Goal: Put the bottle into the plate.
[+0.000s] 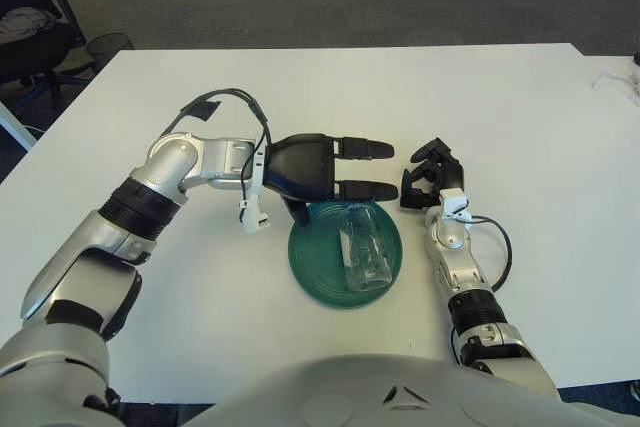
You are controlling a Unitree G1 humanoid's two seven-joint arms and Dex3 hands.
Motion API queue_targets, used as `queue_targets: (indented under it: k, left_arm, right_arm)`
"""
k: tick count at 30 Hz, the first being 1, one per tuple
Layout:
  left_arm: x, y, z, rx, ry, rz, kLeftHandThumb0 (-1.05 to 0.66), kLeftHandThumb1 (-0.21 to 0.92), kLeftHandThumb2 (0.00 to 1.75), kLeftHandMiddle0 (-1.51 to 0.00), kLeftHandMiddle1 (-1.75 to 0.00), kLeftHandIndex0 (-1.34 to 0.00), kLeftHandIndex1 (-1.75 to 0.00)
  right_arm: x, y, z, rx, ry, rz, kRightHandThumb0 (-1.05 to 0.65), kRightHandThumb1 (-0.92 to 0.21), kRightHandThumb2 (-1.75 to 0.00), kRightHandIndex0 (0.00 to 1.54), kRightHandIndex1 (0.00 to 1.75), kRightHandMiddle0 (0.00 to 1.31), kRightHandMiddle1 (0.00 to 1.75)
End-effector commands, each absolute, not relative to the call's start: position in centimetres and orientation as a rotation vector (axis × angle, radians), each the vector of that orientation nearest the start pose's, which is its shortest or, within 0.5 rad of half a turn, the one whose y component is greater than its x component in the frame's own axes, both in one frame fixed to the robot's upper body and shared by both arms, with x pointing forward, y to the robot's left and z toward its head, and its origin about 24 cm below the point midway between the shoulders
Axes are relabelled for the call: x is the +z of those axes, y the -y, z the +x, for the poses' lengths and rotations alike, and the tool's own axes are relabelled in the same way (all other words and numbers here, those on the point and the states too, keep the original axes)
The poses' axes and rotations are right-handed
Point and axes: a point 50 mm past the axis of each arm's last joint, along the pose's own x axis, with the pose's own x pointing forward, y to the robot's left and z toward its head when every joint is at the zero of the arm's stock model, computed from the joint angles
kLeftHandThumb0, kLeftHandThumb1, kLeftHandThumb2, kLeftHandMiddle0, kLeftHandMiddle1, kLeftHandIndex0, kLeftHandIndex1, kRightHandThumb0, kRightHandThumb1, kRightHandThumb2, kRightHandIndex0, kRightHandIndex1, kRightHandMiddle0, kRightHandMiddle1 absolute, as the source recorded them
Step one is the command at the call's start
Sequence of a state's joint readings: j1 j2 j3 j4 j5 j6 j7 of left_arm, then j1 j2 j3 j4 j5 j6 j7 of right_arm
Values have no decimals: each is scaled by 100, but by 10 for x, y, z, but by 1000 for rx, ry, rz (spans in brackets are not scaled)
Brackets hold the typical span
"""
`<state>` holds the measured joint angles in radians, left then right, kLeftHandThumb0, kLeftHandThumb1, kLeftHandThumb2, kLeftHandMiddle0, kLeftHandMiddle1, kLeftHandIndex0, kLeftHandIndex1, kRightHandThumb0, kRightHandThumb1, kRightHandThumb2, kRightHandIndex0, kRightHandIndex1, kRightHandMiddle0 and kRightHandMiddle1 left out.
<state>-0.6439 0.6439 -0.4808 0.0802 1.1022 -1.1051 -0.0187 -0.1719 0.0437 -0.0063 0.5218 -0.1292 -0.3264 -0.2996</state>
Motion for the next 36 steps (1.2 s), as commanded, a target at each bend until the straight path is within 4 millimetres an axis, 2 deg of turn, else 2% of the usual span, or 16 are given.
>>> queue_targets:
  k: [1,7,15,19,20,21,22,23,24,26,27,28,29,32,36]
  left_arm:
    - [134,-85,253,-1238,1333,1719,-95,92,33,0,0,0,0]
    - [136,-85,254,-1248,1313,1746,-95,92,29,0,0,0,0]
    - [152,-86,261,-1188,1352,1754,-97,92,35,0,0,0,0]
    - [161,-91,274,-1066,1269,1566,-93,92,36,-2,-1,-2,-1]
    - [160,-92,277,-977,1202,1417,-92,92,35,-6,-1,-1,-11]
    - [158,-95,280,-914,1146,1311,-85,92,36,-20,-7,-1,-42]
    - [157,-99,285,-837,1093,1199,-83,92,37,-26,-10,-1,-54]
    - [156,-102,288,-788,1058,1131,-78,92,37,-31,-29,-3,-83]
    - [154,-107,293,-718,1033,1044,-76,92,38,-31,-40,-3,-94]
    - [152,-116,300,-601,1001,882,-68,92,36,-32,-96,-8,-137]
    - [154,-121,303,-510,983,751,-61,90,40,-34,-112,-13,-143]
    - [155,-124,304,-455,971,667,-54,81,57,-43,-134,-23,-153]
    - [155,-127,306,-372,944,562,-49,73,69,-48,-149,-29,-160]
    - [153,-133,307,-265,894,440,-44,57,96,-70,-166,-41,-170]
    - [151,-145,307,-112,831,327,-43,48,109,-87,-172,-48,-173]
  right_arm:
    - [-29,141,256,-197,-157,-89,0,-2,-165,83,171,62,175]
    - [-29,140,256,-198,-155,-87,0,-2,-164,82,171,62,175]
    - [-25,134,257,-219,-138,-100,0,-4,-164,80,174,61,175]
    - [-36,139,261,-199,-144,-141,0,-6,-161,78,174,59,175]
    - [-39,142,259,-187,-155,-128,0,-7,-161,78,174,58,175]
    - [-41,143,258,-179,-161,-118,0,-6,-161,79,173,58,175]
    - [-41,142,258,-169,-162,-103,0,-6,-161,80,173,58,175]
    - [-40,141,258,-163,-161,-93,0,-6,-161,81,171,58,175]
    - [-40,141,258,-157,-163,-84,0,-6,-161,81,171,58,175]
    - [-41,140,258,-152,-169,-75,0,-5,-161,82,170,58,175]
    - [-41,140,258,-150,-172,-70,0,-5,-161,82,170,59,175]
    - [-41,140,258,-148,-174,-67,0,-5,-161,82,170,59,175]
    - [-41,141,258,-146,-177,-63,0,-5,-161,82,170,59,175]
    - [-42,141,258,-141,-179,-57,0,-5,-161,82,169,59,175]
    - [-42,141,258,-137,-177,-50,0,-4,-162,82,170,59,175]
